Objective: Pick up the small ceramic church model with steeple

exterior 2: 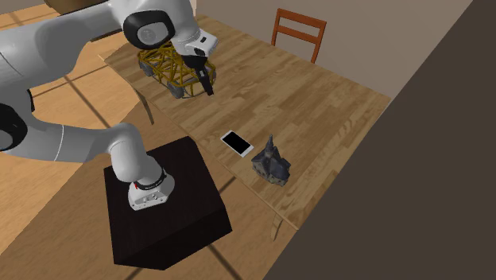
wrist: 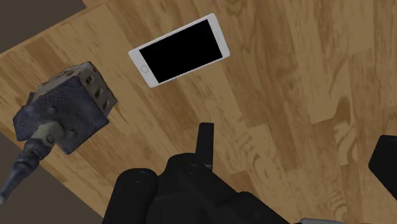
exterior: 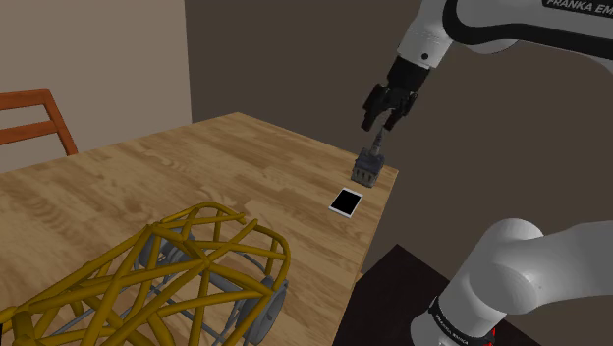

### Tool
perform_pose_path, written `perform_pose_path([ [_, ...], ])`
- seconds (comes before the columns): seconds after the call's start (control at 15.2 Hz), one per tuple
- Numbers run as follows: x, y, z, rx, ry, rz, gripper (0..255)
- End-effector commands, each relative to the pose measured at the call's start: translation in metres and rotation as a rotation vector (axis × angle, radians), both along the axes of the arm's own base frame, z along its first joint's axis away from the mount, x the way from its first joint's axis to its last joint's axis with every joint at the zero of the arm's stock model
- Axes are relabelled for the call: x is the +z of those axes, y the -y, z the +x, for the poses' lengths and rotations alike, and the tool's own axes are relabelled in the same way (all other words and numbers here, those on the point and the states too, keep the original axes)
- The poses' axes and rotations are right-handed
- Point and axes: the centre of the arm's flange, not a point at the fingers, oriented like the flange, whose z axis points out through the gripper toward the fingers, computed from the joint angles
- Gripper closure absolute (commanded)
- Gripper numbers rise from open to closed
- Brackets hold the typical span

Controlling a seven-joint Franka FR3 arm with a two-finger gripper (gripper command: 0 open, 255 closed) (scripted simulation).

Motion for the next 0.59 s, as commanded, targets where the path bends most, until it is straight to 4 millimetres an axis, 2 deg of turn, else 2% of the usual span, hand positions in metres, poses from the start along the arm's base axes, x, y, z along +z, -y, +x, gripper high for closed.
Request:
perform_pose_path([
  [0.0, 0.0, 0.0, 0.0, 0.0, 0.0, 0.0, 0],
  [0.26, -0.008, 0.058, -0.008, 0.217, 0.021, 0.003, 0],
  [0.53, -0.016, 0.117, -0.004, 0.434, 0.043, 0.006, 0],
])
